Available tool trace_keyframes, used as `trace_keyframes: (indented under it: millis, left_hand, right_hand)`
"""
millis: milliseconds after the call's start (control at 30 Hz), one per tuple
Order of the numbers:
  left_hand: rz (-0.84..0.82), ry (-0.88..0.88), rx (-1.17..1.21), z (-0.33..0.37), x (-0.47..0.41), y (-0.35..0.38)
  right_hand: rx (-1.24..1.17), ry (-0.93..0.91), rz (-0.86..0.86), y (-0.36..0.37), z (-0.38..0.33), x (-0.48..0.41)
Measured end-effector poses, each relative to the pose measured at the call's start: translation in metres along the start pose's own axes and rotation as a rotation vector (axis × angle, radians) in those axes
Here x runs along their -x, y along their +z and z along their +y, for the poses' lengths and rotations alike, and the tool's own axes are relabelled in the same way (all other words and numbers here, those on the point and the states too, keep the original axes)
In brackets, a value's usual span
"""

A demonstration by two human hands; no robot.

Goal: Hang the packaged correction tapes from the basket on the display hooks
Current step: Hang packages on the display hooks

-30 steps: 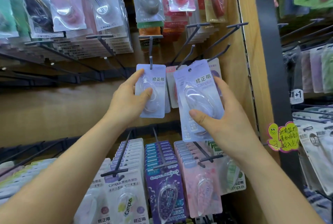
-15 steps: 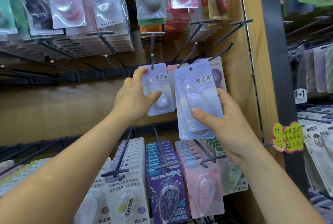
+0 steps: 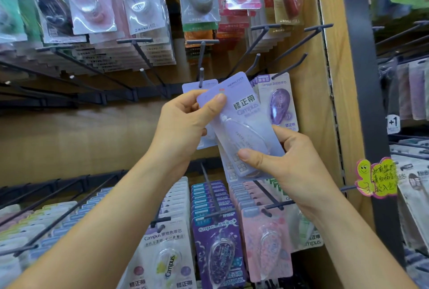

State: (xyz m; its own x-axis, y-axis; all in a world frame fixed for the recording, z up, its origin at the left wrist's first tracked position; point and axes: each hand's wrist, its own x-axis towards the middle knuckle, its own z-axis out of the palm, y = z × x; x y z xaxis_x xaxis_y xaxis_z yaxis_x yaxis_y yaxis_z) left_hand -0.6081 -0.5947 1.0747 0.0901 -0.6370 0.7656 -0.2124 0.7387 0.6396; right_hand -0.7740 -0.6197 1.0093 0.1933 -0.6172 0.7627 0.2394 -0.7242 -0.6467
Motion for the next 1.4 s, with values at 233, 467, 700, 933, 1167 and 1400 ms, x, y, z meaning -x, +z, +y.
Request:
trace_keyframes:
  millis: [233,467,700,933,1167,1400]
  left_hand:
    - [0.129,0.114,0.041,0.017,-0.015,-0.009]
    - [0.173,0.124,-0.054,0.026,-0.033,-0.016]
    - [0.085,0.002,-0.074,0.031,-0.042,-0.021]
    - [0.051,-0.174,-0.043,0.032,-0.038,-0.024]
    - [-0.047,0.032,-0.350,0.011,-0.003,-0.031]
    - [-0.016,0.060,-0.581,-0.004,-0.015,-0.033]
  right_hand:
    - [0.078,-0.066,0.093,0.003,-0.001,-0.001]
    - [0.207,-0.123,0.189,0.012,0.001,-0.007]
    - [0.299,-0.034,0.175,0.017,0.004,-0.010]
    - [0.272,0.047,0.097,0.023,0.005,-0.011]
    - [0.378,0.026,0.184,0.030,0.012,-0.012]
    - [0.620,-0.070,0.442,0.020,0.000,-0.004]
